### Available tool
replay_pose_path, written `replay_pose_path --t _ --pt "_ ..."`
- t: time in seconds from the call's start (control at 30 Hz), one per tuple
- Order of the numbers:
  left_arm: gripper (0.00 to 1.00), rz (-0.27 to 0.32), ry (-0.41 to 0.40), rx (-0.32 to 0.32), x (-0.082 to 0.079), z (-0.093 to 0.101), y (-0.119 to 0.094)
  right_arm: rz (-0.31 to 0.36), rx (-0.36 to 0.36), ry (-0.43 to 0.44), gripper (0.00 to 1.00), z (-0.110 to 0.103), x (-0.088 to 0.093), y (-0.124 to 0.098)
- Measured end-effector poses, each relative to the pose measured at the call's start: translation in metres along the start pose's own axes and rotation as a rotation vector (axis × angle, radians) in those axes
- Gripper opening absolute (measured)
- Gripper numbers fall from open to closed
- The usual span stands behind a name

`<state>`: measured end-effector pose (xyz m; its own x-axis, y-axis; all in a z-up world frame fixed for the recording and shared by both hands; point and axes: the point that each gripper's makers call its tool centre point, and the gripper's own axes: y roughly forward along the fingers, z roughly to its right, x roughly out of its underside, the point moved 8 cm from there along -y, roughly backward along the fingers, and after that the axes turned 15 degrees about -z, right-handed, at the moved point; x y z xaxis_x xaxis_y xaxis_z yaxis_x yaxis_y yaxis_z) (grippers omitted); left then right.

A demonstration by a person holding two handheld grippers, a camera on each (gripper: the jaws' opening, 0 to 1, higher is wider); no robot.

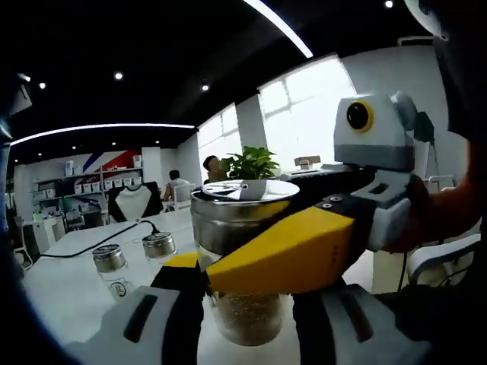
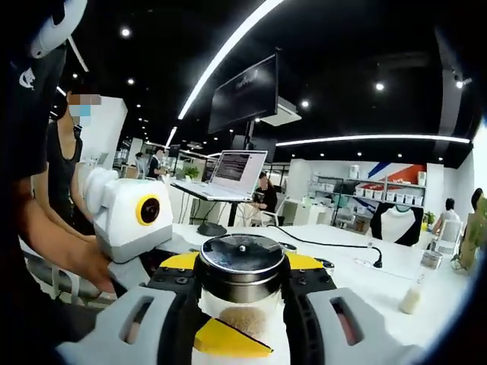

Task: Rotate the seasoning bottle until the label or dispensing opening points toward the visible target arrow and the bottle remains upright within the marked orientation range

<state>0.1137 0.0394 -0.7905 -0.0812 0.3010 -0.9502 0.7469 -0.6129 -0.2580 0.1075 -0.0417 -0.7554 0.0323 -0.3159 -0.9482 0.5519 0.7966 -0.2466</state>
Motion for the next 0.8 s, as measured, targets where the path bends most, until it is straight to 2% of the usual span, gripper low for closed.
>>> replay_pose_path --t 0.07,0.1,0.17,0.23,0.27,0.37,0.43,0.47,0.57,0.67,0.8 --pt "0.46 -0.010 -0.024 -0.075 0.002 -0.002 0.001 0.003 0.052 0.056 0.40 0.001 0.002 0.001" --pt "0.45 -0.028 -0.056 -0.124 0.005 -0.003 0.001 -0.003 0.084 0.150 0.39 0.001 0.006 0.003" --pt "0.45 -0.060 -0.070 -0.193 0.008 -0.004 0.003 -0.018 0.128 0.255 0.38 -0.002 0.010 0.008" --pt "0.45 -0.084 -0.047 -0.255 0.009 -0.001 0.003 -0.044 0.180 0.221 0.39 -0.006 0.011 0.013" --pt "0.45 -0.081 -0.056 -0.255 0.010 0.001 0.004 -0.057 0.199 0.202 0.40 -0.006 0.011 0.014" --pt "0.46 -0.079 -0.065 -0.260 0.012 0.000 0.001 -0.057 0.192 0.229 0.39 -0.007 0.008 0.016" --pt "0.46 -0.077 -0.064 -0.259 0.013 -0.001 0.000 -0.056 0.160 0.204 0.39 -0.005 0.008 0.016" --pt "0.46 -0.061 -0.066 -0.227 0.013 -0.002 -0.001 -0.058 0.110 0.189 0.38 -0.004 0.008 0.016" --pt "0.47 -0.021 -0.069 -0.116 0.010 -0.002 -0.002 -0.039 0.067 0.131 0.38 0.002 0.005 0.012" --pt "0.47 0.019 -0.015 -0.033 0.005 -0.002 -0.004 -0.013 0.023 0.064 0.37 0.006 0.000 0.004" --pt "0.45 0.054 -0.120 0.053 0.003 -0.005 -0.001 0.035 -0.028 0.048 0.37 0.011 -0.005 -0.006"
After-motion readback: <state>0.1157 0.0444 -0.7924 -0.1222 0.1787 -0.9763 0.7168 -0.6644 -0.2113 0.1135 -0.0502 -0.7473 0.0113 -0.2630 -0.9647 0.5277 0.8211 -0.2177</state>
